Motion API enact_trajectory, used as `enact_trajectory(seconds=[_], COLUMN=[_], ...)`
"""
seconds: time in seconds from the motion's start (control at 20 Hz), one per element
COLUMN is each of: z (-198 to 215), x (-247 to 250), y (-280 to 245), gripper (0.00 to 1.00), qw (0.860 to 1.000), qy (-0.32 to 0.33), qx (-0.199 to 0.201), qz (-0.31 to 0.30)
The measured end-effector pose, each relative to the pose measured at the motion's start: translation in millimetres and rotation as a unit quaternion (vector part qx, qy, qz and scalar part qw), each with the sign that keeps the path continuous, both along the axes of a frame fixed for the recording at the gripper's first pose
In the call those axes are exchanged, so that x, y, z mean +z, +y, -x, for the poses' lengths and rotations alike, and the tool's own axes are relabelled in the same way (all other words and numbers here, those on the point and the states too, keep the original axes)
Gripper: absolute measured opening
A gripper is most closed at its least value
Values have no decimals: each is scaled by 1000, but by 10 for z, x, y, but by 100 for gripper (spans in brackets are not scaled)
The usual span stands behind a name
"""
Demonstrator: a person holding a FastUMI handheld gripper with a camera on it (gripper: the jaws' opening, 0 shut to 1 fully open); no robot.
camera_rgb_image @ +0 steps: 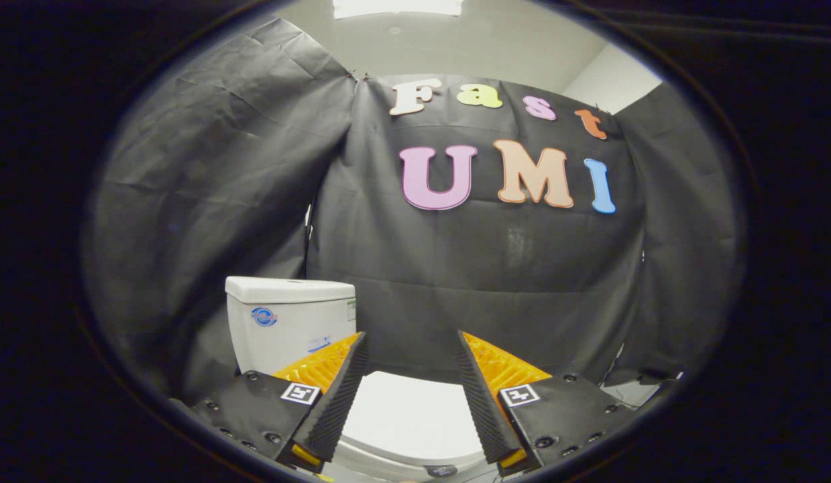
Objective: Open the toilet lid.
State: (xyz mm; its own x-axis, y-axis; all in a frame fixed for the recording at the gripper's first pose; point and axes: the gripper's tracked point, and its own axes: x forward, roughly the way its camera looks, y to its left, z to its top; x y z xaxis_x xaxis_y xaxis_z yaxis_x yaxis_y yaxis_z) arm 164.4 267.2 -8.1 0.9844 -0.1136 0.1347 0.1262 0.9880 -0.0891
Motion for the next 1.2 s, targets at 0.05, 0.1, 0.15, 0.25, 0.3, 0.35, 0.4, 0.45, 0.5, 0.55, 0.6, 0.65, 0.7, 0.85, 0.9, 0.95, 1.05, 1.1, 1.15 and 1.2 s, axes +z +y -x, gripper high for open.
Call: enact_trajectory(seconds=[0.05, 0.1, 0.15, 0.25, 0.3, 0.35, 0.4, 0.45, 0.5, 0.55, 0.6, 0.65, 0.7, 0.85, 0.9, 0.95, 1.05, 1.1, 1.15, 1.2], z=[-10, -15, -10, -22, -25, -22, -25, -35, -30, -37, -37, -28, -26, -11, -21, -17, -21, -29, -27, -30], x=[-20, -31, -39, -63, -68, -82, -86, -90, -86, -93, -93, -107, -111, -117, -109, -116, -129, -138, -152, -154], y=[-2, -3, -6, -17, -14, -23, -31, -40, -46, -54, -66, -83, -98, -117, -132, -140, -148, -152, -152, -158], gripper=[82, 82, 82, 82, 82, 82, 82, 82, 82, 82, 82, 82, 82, 81, 81, 81, 81, 81, 81, 81], qw=[1000, 1000, 1000, 1000, 1000, 1000, 1000, 999, 999, 999, 999, 998, 998, 997, 996, 996, 996, 995, 995, 994], qy=[0, -1, -2, -1, 0, 0, 0, -1, -3, -6, -8, -10, -13, -21, -23, -24, -26, -25, -26, -27], qx=[1, 2, 3, 3, 3, 2, 1, 1, 1, 0, -1, -2, -4, -7, -8, -10, -9, -9, -9, -9], qz=[-5, -10, -15, -22, -24, -27, -31, -36, -40, -46, -53, -59, -66, -78, -81, -84, -90, -94, -97, -101])
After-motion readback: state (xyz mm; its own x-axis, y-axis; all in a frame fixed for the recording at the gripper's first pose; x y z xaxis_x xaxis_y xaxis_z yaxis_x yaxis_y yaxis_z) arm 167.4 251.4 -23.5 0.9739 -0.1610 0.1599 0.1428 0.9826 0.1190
